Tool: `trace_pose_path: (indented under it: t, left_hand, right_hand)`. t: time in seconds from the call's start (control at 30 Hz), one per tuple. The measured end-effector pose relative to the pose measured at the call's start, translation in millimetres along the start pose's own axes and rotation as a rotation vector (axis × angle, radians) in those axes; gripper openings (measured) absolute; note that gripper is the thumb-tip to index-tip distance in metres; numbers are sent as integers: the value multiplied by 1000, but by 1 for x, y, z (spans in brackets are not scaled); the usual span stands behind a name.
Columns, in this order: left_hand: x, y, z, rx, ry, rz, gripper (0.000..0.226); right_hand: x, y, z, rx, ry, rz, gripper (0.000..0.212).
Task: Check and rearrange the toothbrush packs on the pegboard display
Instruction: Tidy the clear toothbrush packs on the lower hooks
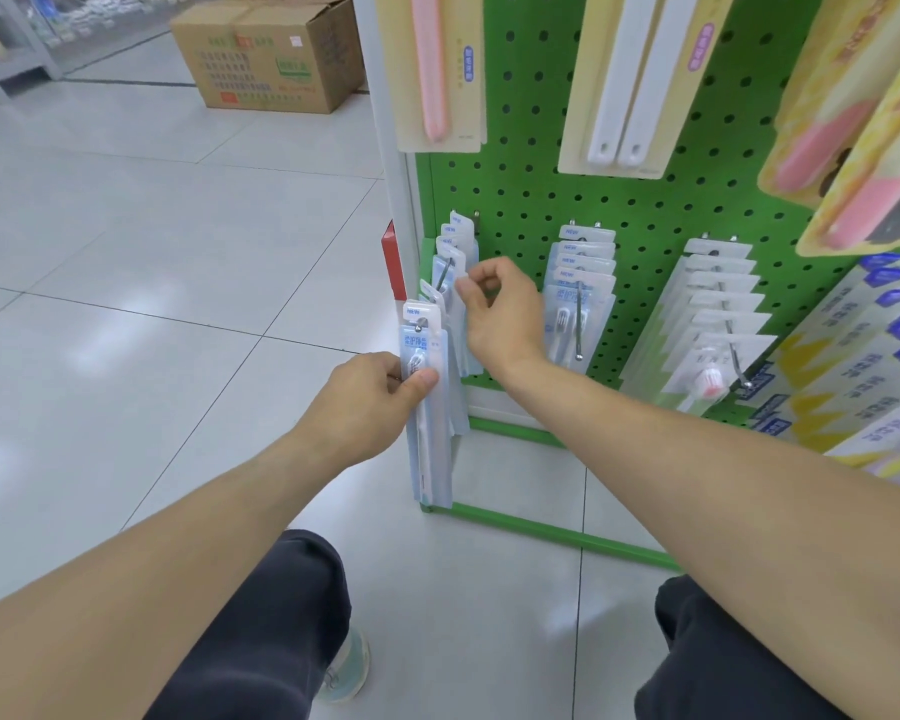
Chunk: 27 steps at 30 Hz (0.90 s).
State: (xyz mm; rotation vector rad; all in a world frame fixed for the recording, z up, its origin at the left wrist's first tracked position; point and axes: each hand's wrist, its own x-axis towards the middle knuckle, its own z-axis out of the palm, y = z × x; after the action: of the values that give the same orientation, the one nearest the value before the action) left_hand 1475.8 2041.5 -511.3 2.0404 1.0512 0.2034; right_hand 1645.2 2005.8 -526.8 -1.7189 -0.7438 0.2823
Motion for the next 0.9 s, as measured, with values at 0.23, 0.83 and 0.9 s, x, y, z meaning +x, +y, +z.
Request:
trace_pose_path:
  t: [0.23,0.83,0.9]
  left_hand:
    - [2,5,3,-7,51,-21,36]
    - [-15,21,-2,347,-330,-259,45]
    - [-22,28,0,400,-366,-169,44]
  right_hand:
    - [-10,-2,-13,-129,39,-31,10]
    - [-80,-4,-57,-856,-841,95,4]
    - [-85,-6,-66,-840,-955,47,9]
